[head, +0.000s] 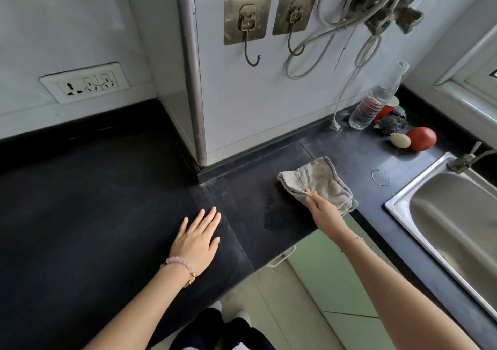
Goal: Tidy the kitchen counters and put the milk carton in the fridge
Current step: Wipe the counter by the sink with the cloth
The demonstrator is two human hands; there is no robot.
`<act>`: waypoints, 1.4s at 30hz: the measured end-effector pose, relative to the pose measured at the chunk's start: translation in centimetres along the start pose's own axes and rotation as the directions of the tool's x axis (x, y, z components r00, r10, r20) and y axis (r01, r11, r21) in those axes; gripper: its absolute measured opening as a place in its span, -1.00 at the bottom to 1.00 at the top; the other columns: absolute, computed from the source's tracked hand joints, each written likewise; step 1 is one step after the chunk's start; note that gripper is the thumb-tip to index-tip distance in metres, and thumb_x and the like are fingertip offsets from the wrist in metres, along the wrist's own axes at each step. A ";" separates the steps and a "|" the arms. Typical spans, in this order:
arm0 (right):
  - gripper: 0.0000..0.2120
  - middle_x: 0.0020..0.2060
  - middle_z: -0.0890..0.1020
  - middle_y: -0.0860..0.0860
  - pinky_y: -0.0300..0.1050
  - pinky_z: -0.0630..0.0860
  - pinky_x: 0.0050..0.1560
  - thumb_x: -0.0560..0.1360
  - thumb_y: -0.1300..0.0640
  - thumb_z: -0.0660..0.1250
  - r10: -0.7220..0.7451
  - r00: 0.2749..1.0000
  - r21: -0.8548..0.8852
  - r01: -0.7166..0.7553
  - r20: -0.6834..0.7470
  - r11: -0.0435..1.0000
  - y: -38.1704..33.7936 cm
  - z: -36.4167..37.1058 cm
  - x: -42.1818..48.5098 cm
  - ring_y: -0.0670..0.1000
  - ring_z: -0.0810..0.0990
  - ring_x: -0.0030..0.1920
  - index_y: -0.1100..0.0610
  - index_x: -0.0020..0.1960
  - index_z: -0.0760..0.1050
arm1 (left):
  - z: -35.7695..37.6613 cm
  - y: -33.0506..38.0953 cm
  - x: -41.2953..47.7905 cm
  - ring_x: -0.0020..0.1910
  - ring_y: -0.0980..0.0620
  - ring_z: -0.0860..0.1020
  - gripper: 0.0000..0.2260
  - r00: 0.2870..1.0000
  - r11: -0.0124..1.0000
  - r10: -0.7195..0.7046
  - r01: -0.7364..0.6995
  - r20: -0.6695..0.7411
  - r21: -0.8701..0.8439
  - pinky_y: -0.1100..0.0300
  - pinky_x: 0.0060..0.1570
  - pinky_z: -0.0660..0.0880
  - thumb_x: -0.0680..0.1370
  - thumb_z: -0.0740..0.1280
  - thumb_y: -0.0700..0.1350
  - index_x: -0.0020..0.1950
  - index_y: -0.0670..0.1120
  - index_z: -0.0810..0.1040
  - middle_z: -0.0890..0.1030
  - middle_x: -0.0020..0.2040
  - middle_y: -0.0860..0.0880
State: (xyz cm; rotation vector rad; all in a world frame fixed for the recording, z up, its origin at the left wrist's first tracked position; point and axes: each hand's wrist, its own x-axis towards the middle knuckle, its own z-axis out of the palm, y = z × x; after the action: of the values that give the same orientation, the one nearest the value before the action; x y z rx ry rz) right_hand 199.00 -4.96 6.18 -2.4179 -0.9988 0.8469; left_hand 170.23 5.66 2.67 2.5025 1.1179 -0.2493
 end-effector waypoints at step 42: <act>-0.62 0.48 0.24 -0.10 -0.11 -0.09 0.52 0.63 0.03 0.03 -0.357 0.925 -0.152 0.374 0.128 0.915 -1.4 7.4 -4.6 -0.04 0.04 0.53 0.01 0.42 0.32 | 0.6 -3.9 -6.3 0.52 0.13 -0.02 -0.54 0.999 1.000 -0.002 0.001 -0.052 -0.017 0.08 0.50 -0.03 0.61 0.03 0.02 0.49 0.10 0.00 -0.01 0.53 0.16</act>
State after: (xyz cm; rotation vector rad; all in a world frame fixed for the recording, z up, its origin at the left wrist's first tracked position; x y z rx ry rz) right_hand 190.82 -6.51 3.16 -2.2312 -1.5627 0.7738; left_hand 163.08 3.51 3.08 2.5068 1.1370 -0.1759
